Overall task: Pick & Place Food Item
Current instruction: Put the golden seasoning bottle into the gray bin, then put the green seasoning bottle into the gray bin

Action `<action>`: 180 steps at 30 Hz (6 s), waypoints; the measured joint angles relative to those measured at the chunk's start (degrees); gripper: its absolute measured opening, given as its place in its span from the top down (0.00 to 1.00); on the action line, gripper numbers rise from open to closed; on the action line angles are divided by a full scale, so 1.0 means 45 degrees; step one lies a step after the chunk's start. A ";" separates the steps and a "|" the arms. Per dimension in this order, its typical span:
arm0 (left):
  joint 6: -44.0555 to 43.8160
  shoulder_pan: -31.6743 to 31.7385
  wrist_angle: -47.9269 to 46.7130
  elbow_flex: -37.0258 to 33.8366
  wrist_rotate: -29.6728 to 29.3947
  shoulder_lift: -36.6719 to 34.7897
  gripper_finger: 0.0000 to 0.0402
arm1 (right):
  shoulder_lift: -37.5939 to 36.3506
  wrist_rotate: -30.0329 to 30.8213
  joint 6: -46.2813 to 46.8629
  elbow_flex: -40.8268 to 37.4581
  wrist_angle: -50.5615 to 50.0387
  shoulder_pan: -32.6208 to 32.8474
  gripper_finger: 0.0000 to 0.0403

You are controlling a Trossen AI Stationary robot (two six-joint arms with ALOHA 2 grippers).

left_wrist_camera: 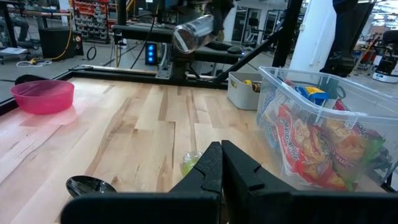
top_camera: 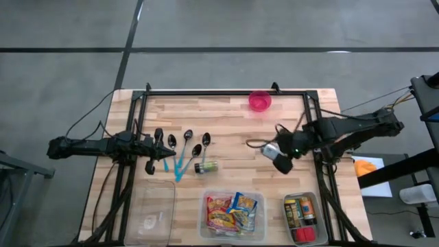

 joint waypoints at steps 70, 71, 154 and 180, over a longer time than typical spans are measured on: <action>0.0000 0.0005 -0.0002 0.0001 0.0000 0.0000 1.00 | 0.5880 0.0802 1.6445 0.0165 0.0564 1.2284 0.14; 0.0000 0.0005 -0.0005 0.0001 0.0000 0.0000 1.00 | 0.5880 0.0807 1.6445 0.0165 0.0567 1.2285 0.14; 0.0000 0.0000 -0.0005 -0.0001 0.0000 0.0000 1.00 | 0.0626 0.4498 -0.6741 0.1123 0.4357 0.0194 0.14; 0.0000 0.0000 -0.0001 0.0001 0.0000 0.0000 1.00 | 0.7734 -0.2694 -1.3461 0.1200 1.3141 -0.3094 0.14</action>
